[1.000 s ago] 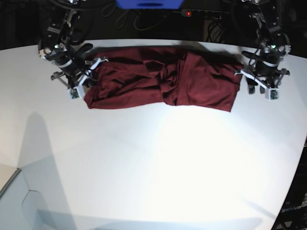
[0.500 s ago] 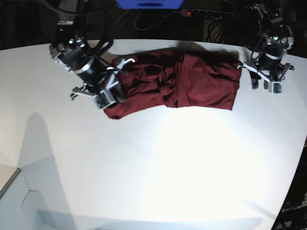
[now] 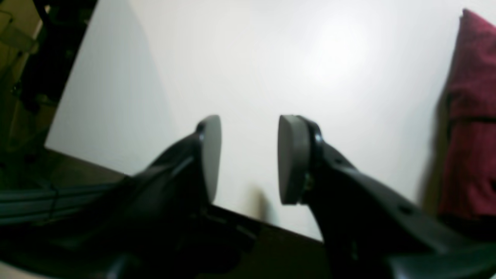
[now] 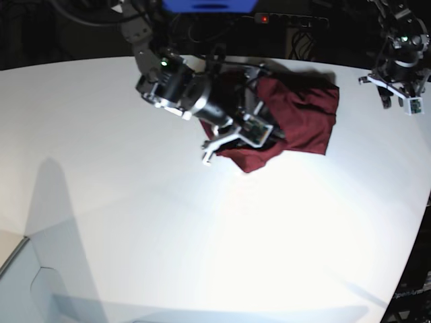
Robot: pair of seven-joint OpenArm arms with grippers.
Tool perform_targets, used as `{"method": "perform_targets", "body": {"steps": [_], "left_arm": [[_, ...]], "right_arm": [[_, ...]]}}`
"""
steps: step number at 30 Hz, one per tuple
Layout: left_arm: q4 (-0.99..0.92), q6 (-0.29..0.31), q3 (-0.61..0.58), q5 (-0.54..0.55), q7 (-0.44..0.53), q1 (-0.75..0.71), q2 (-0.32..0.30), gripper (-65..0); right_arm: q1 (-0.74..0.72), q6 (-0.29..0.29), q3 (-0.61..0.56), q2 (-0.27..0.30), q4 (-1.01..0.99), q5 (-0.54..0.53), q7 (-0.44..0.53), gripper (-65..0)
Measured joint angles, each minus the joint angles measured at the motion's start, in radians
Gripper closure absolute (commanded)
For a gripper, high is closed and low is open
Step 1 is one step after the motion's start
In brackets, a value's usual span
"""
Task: Layout the t-shirt on the table in an organized manner, then fold the t-shirt properly
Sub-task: 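Grasp the strip end with the right gripper and carry it over the other half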
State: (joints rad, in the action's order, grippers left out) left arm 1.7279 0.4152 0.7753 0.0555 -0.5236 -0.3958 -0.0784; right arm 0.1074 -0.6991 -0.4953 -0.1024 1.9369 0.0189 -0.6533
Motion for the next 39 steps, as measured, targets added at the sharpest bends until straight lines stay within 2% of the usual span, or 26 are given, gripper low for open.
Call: {"method": "perform_targets", "body": {"steps": [2, 7, 9, 13, 18, 24, 28, 34, 39], "left_arm": [[0.000, -0.001, 0.000, 0.000, 0.001, 0.005, 0.005, -23.5], [-0.003, 0.000, -0.002, -0.005, 0.000, 0.008, 0.068, -23.5], [-0.005, 0.000, 0.000, -0.008, 0.000, 0.005, 0.079, -23.5], [-0.005, 0.000, -0.005, -0.007, 0.004, 0.006, 0.093, -23.5], [-0.005, 0.000, -0.005, -0.007, 0.004, 0.006, 0.098, -23.5], [-0.005, 0.000, -0.005, -0.007, 0.005, 0.006, 0.121, -23.5], [-0.005, 0.000, -0.005, -0.007, 0.002, 0.005, 0.147, -23.5], [-0.003, -0.001, -0.049, -0.001, 0.003, -0.043, 0.142, -23.5], [0.000, 0.000, -0.113, 0.001, 0.004, -0.081, 0.144, -23.5]], "right_arm": [[-0.038, 0.000, -0.048, 0.000, -0.048, 0.000, 0.003, 0.0], [-0.100, 0.053, -0.167, -0.004, -0.204, 0.003, 0.002, 0.0], [-0.130, 0.067, -0.200, -0.024, -0.268, 0.003, 0.000, 0.0], [-0.188, 0.068, -0.212, -0.044, -0.331, 0.000, 0.014, 0.0], [-0.239, 0.068, -0.218, -0.038, -0.387, -0.001, 0.010, 0.0], [-0.312, 0.068, -0.287, -0.039, -0.424, -0.001, 0.014, 0.0], [-0.335, 0.069, -0.304, -0.039, -0.434, 0.000, 0.103, 0.0], [-0.339, 0.069, -0.308, -0.036, -0.467, -0.001, 0.182, 0.0], [-0.338, 0.068, -0.384, -0.039, -0.544, -0.002, 0.288, 0.0]]}}
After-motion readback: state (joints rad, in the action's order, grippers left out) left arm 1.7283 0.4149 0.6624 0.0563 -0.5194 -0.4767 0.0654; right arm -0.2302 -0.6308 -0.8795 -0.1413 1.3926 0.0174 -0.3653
